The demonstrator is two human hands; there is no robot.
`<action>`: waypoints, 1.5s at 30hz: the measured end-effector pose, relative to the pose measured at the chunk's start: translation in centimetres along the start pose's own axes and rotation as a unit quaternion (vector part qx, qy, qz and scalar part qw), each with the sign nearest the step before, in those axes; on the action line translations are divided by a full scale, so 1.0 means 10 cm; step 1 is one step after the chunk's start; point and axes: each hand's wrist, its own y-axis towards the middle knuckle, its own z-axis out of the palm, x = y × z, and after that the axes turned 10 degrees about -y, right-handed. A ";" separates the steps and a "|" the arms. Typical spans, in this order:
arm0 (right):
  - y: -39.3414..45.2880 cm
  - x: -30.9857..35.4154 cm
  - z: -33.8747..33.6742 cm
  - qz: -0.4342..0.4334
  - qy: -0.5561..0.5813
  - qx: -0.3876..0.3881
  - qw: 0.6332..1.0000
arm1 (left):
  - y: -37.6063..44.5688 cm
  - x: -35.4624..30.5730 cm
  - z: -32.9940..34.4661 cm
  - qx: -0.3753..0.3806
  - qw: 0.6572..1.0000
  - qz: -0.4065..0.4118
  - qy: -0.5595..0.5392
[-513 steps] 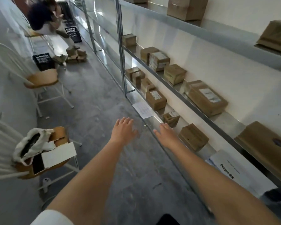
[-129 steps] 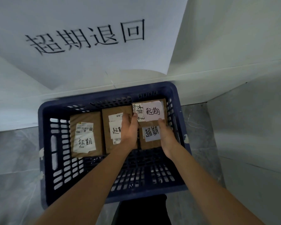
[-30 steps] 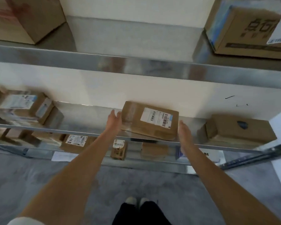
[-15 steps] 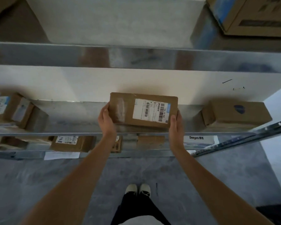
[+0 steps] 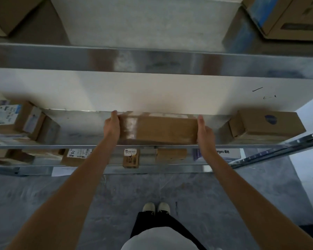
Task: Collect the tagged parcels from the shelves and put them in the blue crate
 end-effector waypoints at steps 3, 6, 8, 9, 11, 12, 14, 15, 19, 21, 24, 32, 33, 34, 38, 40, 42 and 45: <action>0.07 0.15 -0.08 0.024 -0.041 0.025 0.999 | 0.04 -0.12 -0.06 0.014 0.999 -0.013 0.029; 0.06 0.21 -0.07 0.032 -0.044 0.039 0.998 | -0.03 -0.21 -0.08 0.013 1.000 -0.008 0.024; 0.02 0.25 -0.07 0.025 -0.015 0.044 0.999 | -0.03 -0.22 -0.13 0.023 1.000 -0.003 -0.010; -0.03 0.26 -0.07 0.017 0.013 0.042 0.999 | -0.04 -0.21 -0.16 0.026 0.998 0.000 -0.049; -0.13 0.20 -0.03 -0.033 0.062 0.009 0.997 | -0.06 -0.18 -0.20 0.016 0.989 -0.006 -0.147; -0.19 0.16 0.00 -0.067 0.066 -0.014 0.995 | -0.06 -0.14 -0.22 0.005 0.982 -0.009 -0.190; -0.29 0.07 0.08 -0.122 0.070 -0.044 0.989 | -0.11 -0.09 -0.24 -0.017 0.972 -0.011 -0.235; -0.34 0.04 0.12 -0.142 0.079 -0.047 0.986 | -0.13 -0.06 -0.24 -0.028 0.969 -0.011 -0.244; -0.37 0.00 0.20 -0.161 0.077 -0.057 0.982 | -0.18 0.00 -0.23 -0.043 0.962 -0.001 -0.271; -0.34 0.01 0.20 -0.144 0.064 -0.062 0.986 | -0.16 -0.03 -0.24 -0.039 0.965 0.013 -0.261; -0.21 0.12 0.19 -0.074 0.067 -0.009 0.995 | -0.10 -0.07 -0.21 -0.015 0.978 0.025 -0.208; 0.03 0.21 0.25 0.026 -0.011 0.128 0.991 | 0.08 -0.03 0.00 -0.003 0.997 0.009 0.083; 0.03 0.20 0.23 0.023 -0.003 0.135 0.991 | 0.07 -0.04 0.05 -0.042 0.989 0.043 0.137; 0.03 0.16 0.20 0.014 0.012 0.127 0.992 | 0.01 -0.06 0.10 -0.084 0.978 0.088 0.169; 0.11 -0.24 -0.26 -0.008 0.067 0.006 0.998 | -0.39 -0.11 0.53 -0.109 0.909 0.347 0.203; 0.20 -0.49 -0.69 -0.046 0.066 -0.079 0.994 | -0.68 -0.12 0.95 -0.037 0.874 0.440 0.206; 0.35 -0.73 -1.17 -0.072 0.028 -0.165 0.983 | -1.03 -0.09 1.47 0.054 0.855 0.483 0.184; 0.66 -1.07 -1.87 -0.053 0.012 -0.245 0.968 | -1.43 0.14 2.31 0.190 0.887 0.388 0.163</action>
